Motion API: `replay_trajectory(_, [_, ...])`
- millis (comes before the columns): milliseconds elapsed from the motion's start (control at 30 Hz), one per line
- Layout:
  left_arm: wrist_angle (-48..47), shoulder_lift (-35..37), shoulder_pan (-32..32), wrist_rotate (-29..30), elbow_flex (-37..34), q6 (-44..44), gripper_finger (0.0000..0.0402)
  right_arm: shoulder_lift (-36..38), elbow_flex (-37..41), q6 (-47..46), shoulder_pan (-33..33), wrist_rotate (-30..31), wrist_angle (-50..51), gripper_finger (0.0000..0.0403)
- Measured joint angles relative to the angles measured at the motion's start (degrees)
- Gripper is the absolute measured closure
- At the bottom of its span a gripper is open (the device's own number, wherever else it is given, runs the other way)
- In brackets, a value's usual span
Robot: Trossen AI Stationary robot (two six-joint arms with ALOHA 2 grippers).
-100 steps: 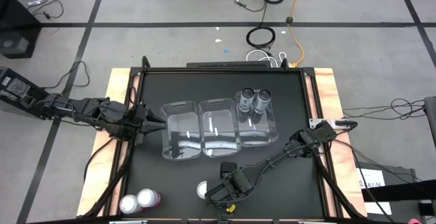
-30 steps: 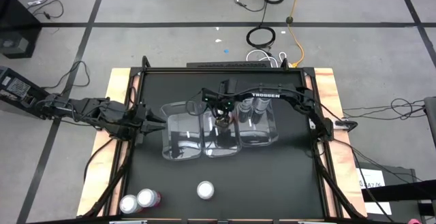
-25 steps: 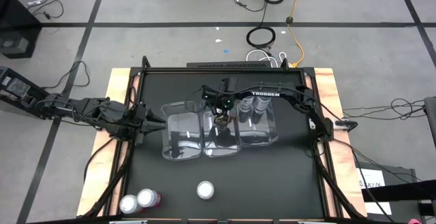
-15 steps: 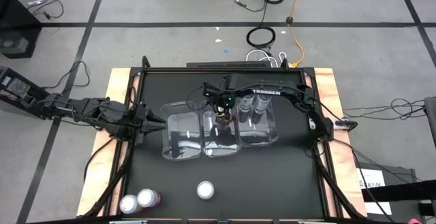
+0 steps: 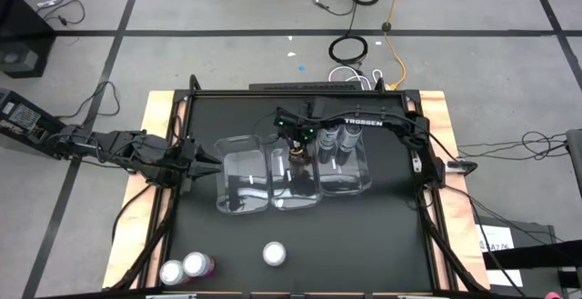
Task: Sort soda cans
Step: Put the right orange soda can into the center transparent bin
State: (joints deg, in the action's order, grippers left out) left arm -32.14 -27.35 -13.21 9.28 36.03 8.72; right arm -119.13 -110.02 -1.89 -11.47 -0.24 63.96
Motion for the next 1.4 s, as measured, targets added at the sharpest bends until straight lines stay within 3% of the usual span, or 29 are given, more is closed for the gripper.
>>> replay_trajectory(167, [-0.02, 0.0, 0.02, 0.0, 0.0, 1.48, 0.0285, 6.27, 10.45, -2.64, 0.31, -1.61, -8.27, 0.0114])
replay_trajectory(300, [0.0, 0.02, 0.0, 0.01, 0.0, 1.45, 0.0285, 10.38, 14.32, -3.21, -0.09, -1.27, -10.93, 0.0114])
replay_trajectory(1000, [0.13, 0.02, 0.02, 1.09, 0.02, 1.48, 0.0285, 5.82, 14.3, -0.19, -2.44, -1.23, -11.1, 0.0111])
replay_trajectory(1400, [0.02, 0.01, 0.02, 1.09, 0.02, 1.48, 0.0285, 5.66, 14.27, -0.57, -2.31, -1.28, -11.38, 0.0059])
